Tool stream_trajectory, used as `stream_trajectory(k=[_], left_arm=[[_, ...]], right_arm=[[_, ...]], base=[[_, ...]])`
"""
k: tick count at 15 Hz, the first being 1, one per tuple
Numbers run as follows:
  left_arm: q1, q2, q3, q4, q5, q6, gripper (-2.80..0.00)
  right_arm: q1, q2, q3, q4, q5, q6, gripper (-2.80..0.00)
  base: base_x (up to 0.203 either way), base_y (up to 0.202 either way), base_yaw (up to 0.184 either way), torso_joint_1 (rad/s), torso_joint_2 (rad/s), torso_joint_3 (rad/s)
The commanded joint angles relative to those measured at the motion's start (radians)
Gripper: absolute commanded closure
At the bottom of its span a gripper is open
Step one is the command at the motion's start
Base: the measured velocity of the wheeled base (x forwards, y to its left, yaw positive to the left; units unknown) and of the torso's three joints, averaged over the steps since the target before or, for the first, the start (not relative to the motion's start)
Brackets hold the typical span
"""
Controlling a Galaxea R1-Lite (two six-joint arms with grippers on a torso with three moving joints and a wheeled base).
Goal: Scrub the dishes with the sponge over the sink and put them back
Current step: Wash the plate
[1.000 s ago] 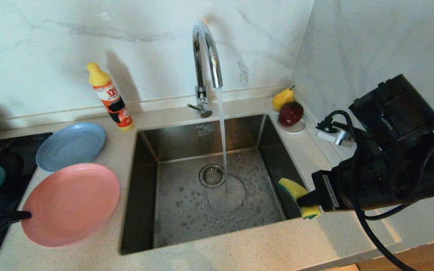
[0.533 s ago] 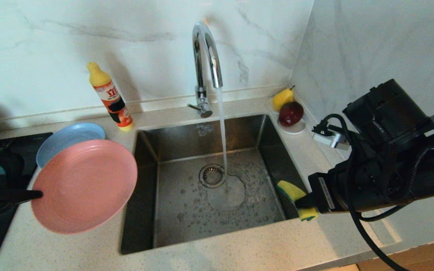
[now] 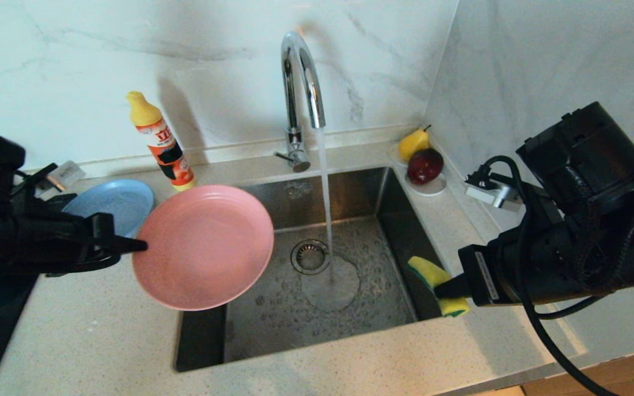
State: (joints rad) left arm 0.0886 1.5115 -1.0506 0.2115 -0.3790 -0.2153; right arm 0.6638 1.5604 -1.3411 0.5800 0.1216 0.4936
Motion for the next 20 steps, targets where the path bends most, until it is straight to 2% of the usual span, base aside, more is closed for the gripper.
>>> stream_trajectory(k=[1,4,6,13,20], left_arm=[[-0.141,0.107,-0.03,-0.059,0.053,-0.069,0.0],[-0.272,0.216,-0.064,-0.132,0.176,-0.129,0.0],[-0.332,0.262,-0.112,-0.15,0.213,-0.162,0.0],[-0.411,0.385,-0.205,-0.161,0.217,-0.191,0.0],[-0.454,0.482,-0.303,-0.204,0.216,-0.24,0.0]], right_arm=[[0.0,-0.01,0.007,0.003,0.003,0.003,0.0],[0.002,-0.034,0.008,0.003,0.007,0.003,0.0],[0.0,-0.048,0.007,0.003,0.009,0.003,0.0],[0.007,-0.056,0.01,0.003,0.009,0.003,0.0],[0.01,-0.055,0.01,0.003,0.016,0.002,0.0]], base=[[0.0,0.0,0.0,0.0,0.0,0.0],[0.0,0.0,0.0,0.0,0.0,0.0],[0.0,0.0,0.0,0.0,0.0,0.0],[0.0,0.0,0.0,0.0,0.0,0.0],[0.0,0.0,0.0,0.0,0.0,0.0]])
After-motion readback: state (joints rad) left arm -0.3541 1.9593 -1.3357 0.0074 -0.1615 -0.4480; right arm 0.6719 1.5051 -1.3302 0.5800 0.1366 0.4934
